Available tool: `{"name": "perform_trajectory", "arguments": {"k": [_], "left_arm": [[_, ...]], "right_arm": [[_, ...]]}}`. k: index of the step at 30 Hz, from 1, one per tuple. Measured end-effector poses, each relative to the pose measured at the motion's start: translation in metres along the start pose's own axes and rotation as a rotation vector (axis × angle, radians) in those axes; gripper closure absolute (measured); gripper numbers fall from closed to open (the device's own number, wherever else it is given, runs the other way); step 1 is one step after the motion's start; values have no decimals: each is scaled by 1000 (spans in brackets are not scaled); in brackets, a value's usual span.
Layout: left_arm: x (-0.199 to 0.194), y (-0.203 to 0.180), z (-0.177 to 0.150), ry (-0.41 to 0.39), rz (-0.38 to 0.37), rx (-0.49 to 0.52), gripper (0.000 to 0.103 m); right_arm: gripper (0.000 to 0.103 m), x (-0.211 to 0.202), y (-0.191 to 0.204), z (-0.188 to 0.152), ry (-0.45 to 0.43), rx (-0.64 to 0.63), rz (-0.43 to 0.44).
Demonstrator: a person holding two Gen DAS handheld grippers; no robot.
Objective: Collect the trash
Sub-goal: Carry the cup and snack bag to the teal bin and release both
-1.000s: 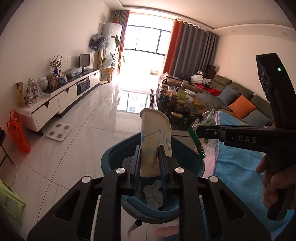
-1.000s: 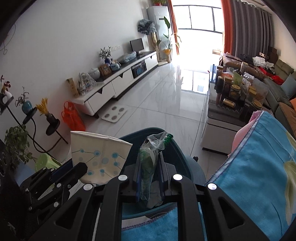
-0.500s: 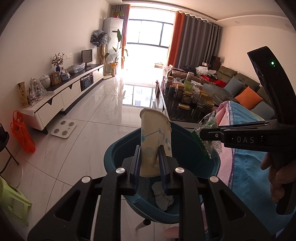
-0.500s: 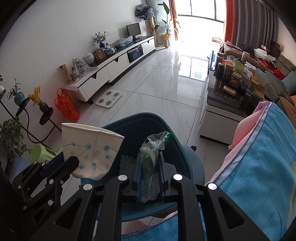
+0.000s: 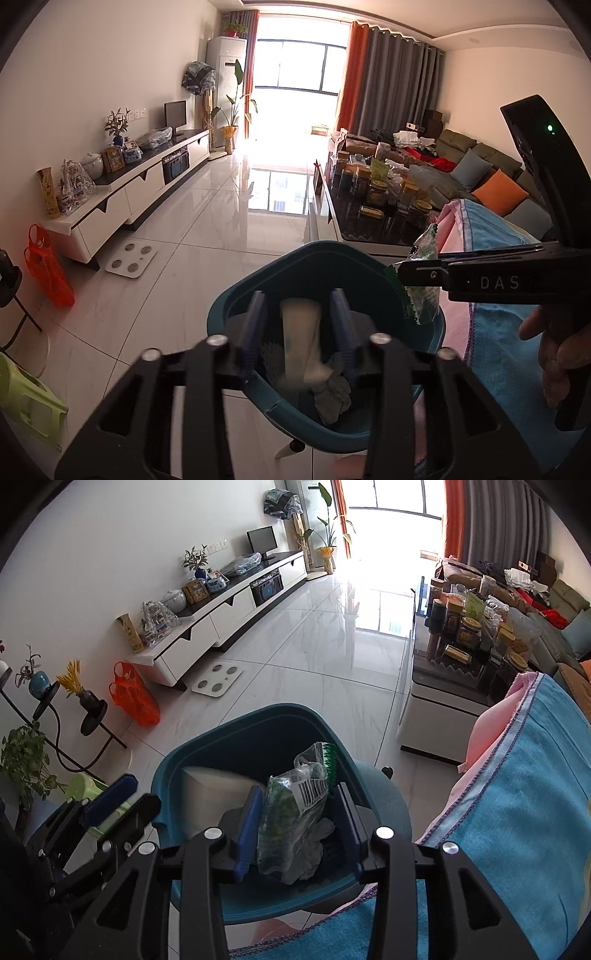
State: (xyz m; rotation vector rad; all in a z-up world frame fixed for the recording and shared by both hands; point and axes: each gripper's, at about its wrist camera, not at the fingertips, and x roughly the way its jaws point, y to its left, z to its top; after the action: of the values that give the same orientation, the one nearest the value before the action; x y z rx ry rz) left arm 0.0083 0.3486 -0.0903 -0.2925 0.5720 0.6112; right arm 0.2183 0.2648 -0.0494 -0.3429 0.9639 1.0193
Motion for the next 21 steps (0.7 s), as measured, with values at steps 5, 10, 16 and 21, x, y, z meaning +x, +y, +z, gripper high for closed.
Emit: {"name": "perform_trajectory", "arguments": {"k": [5, 10, 16, 21], "left_arm": [[-10, 2, 1, -38, 31, -17, 40], [-29, 7, 2, -83, 56, -26, 20], [-57, 8, 5, -130, 74, -32, 13], [-91, -3, 14, -197, 44, -31, 7]], "right_arm": [[53, -9, 0, 0, -27, 3, 5], [42, -21, -1, 2, -65, 4, 11], [33, -48, 0, -3, -139, -28, -25], [33, -85, -11, -15, -227, -21, -52]]}}
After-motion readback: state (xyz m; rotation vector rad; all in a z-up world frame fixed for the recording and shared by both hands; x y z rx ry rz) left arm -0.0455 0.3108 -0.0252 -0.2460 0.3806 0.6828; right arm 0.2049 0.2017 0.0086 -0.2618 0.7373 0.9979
